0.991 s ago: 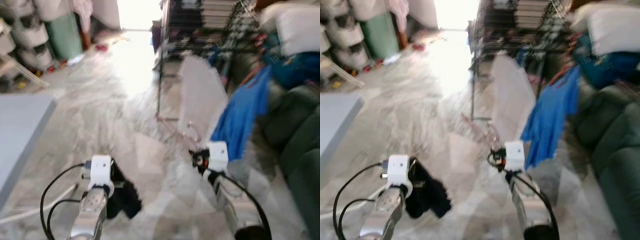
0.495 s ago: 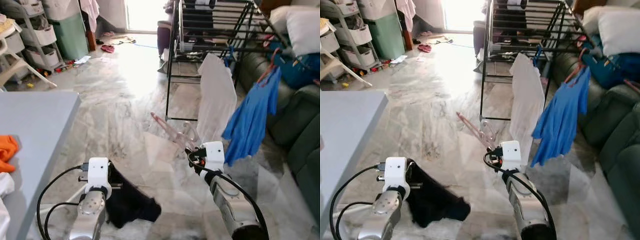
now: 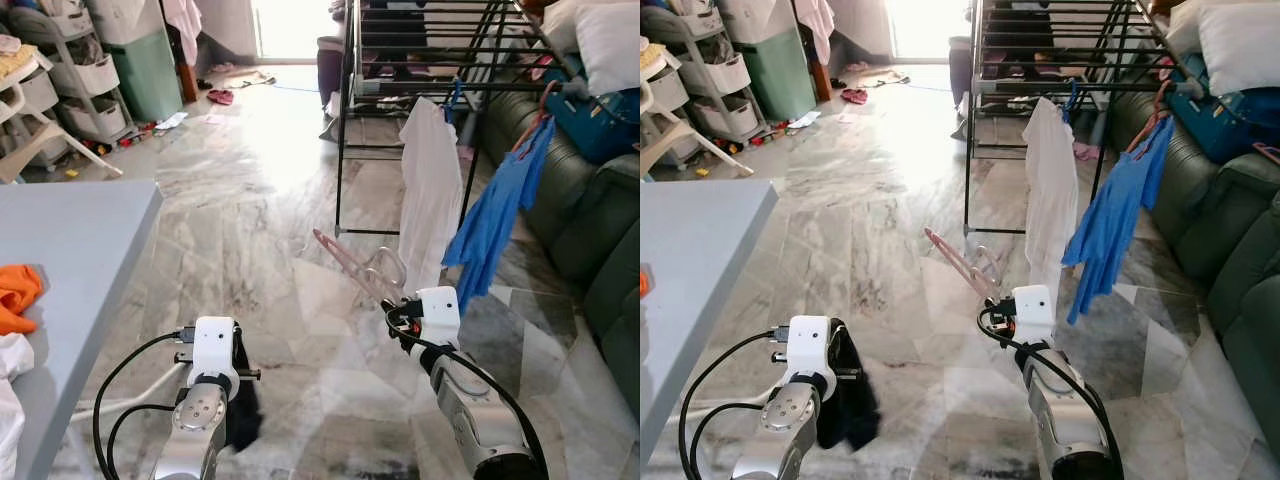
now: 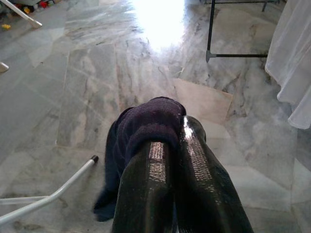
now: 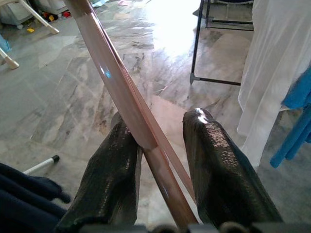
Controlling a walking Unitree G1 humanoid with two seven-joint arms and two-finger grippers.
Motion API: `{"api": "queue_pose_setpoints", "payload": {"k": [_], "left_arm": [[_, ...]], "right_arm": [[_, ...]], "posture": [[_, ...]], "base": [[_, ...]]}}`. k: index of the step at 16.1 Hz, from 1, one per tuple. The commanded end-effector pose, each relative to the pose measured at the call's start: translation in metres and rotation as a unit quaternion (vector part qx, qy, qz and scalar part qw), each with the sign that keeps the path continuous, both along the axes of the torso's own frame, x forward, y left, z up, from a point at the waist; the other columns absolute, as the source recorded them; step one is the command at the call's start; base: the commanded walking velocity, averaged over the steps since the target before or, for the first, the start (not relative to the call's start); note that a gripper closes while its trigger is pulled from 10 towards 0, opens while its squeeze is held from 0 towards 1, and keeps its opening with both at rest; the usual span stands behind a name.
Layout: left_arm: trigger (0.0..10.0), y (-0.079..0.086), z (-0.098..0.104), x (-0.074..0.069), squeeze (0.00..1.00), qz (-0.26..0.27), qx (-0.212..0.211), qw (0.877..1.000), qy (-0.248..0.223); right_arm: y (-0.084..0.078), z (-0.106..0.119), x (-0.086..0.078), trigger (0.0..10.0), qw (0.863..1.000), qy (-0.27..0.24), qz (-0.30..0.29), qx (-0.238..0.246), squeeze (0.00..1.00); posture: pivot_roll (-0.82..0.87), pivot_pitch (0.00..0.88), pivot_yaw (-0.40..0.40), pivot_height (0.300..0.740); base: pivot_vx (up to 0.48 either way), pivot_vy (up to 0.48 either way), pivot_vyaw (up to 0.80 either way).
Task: Hang hanger
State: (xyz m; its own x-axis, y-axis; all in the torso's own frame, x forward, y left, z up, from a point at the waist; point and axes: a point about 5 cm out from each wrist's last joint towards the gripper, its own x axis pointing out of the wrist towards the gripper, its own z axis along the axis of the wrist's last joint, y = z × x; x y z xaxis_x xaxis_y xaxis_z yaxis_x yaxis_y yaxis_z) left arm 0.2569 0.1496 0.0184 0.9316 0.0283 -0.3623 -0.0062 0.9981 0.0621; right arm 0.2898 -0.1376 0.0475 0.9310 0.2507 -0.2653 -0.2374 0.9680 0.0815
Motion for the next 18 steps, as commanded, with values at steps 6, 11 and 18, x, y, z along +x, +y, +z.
{"api": "queue_pose_setpoints", "payload": {"k": [6,11,18], "left_arm": [[10.0,-0.031,0.027,0.03,0.0,-0.051,0.007,0.997,-0.056],[10.0,-0.074,0.048,0.06,0.0,-0.117,0.016,0.99,-0.072],[10.0,-0.055,0.034,0.073,0.0,-0.01,0.07,0.997,-0.021]], "right_arm": [[-0.012,-0.023,-0.011,10.0,0.995,0.078,0.035,-0.051,0.0],[-0.048,-0.025,-0.023,10.0,0.982,0.131,0.071,-0.113,0.0],[-0.071,-0.001,-0.057,10.0,0.946,0.192,0.217,-0.147,0.0]], "posture": [[-0.03,0.0,0.016,0.74],[-0.07,0.0,0.045,0.74],[-0.12,0.0,0.077,0.74]], "base": [[0.0,0.0,0.0],[0.0,0.0,0.0],[0.0,0.0,0.0]]}}
